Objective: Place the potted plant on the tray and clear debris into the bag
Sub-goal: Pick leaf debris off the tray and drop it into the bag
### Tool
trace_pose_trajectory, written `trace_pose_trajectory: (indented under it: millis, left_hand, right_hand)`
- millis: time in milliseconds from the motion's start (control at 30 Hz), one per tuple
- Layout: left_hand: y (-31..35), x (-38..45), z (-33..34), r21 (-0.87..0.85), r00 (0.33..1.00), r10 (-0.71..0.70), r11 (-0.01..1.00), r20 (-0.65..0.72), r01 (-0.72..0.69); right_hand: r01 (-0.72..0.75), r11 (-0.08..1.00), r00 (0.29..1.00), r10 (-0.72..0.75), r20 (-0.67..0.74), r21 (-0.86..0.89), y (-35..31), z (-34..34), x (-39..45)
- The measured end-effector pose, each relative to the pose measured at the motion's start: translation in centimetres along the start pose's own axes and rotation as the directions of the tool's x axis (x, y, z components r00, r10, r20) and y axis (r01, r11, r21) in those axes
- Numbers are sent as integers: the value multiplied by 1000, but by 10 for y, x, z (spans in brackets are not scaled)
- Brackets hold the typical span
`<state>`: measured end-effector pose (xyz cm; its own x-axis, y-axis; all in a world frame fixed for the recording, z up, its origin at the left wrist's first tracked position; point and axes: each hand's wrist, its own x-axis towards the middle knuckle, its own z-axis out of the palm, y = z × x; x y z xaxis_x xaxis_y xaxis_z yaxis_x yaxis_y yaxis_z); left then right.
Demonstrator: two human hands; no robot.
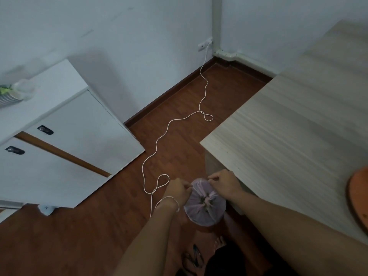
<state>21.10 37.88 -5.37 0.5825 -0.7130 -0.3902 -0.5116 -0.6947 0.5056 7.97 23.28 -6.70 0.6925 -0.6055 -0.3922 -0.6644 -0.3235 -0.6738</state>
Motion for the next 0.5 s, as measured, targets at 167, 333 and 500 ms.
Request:
trace_pose_trajectory:
  millis: [167, 333, 500]
  left_hand:
    - [28, 3, 1, 55, 996, 95, 994, -5, -94]
    - [91, 12, 15, 52, 975, 221, 974, 28, -222]
    - [178, 19, 53, 42, 926, 359, 930, 114, -366]
  right_hand:
    - [4, 997, 999, 0, -50, 73, 13, -22, -11]
    - [73, 991, 983, -52, -175, 113, 36, -70, -36]
    - [64, 985, 944, -8, -331, 158, 93, -142, -77]
